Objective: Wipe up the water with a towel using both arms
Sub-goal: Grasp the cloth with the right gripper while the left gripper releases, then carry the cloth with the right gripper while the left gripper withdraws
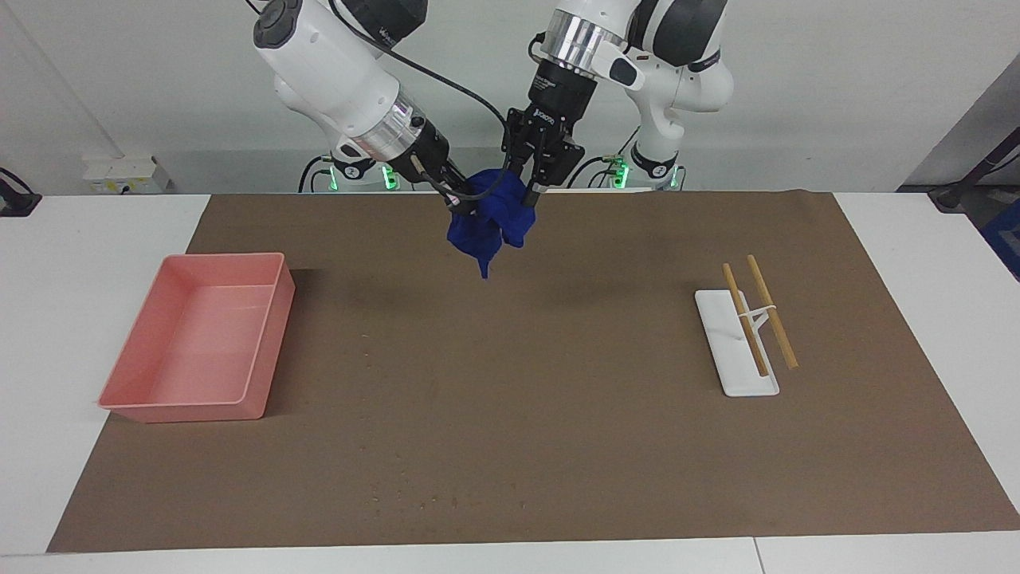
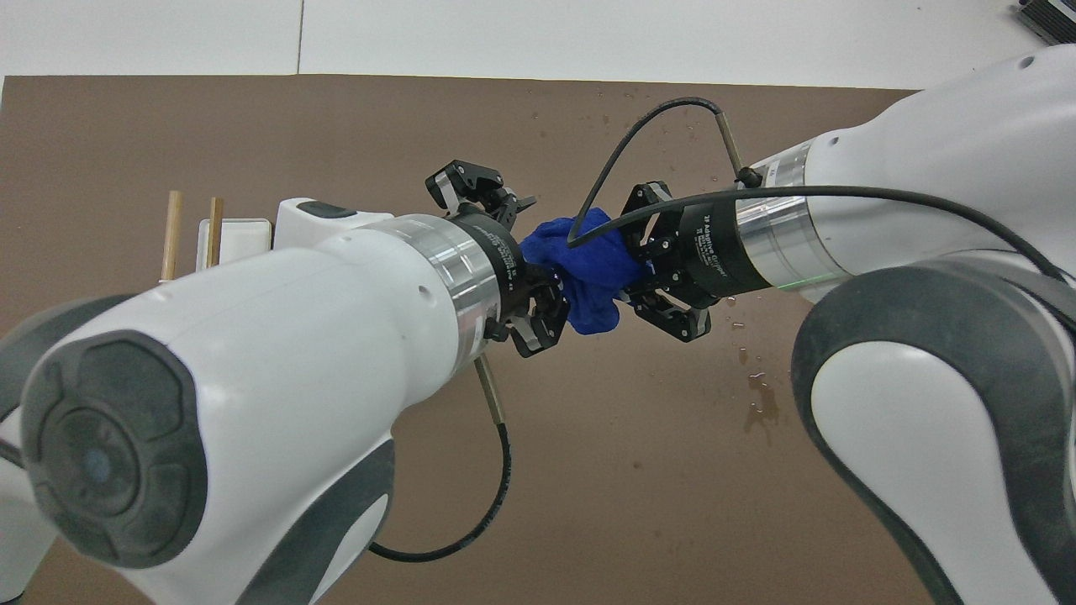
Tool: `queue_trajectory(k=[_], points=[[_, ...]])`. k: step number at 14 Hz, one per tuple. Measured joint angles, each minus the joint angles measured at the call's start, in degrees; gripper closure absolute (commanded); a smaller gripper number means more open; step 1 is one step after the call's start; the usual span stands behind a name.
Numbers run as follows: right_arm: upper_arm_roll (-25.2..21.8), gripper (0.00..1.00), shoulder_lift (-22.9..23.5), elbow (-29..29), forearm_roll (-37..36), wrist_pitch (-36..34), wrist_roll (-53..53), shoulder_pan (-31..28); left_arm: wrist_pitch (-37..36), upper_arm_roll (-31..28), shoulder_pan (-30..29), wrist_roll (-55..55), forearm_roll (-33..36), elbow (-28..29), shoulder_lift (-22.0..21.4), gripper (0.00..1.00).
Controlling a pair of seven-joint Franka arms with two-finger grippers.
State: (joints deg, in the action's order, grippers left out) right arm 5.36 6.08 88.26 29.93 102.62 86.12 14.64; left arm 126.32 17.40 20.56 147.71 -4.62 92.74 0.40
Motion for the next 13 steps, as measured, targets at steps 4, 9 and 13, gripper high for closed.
queue_trajectory(k=[4,9,13], points=[[-0.13,1.00,0.11,0.56,-7.67,2.56,-4.28,-0.74,-6.79,-0.26,-8.55,-11.30,0.06,0.73,-0.02,0.00],[-0.54,1.00,0.39,8.23,-9.77,7.40,-25.30,-10.89,-16.61,-0.52,-20.88,-33.48,-0.03,0.80,-0.53,0.00],[-0.60,1.00,7.21,11.08,-16.04,20.41,-35.63,-13.91,-20.72,-0.49,-27.22,-57.16,-0.03,4.23,-2.71,0.00]])
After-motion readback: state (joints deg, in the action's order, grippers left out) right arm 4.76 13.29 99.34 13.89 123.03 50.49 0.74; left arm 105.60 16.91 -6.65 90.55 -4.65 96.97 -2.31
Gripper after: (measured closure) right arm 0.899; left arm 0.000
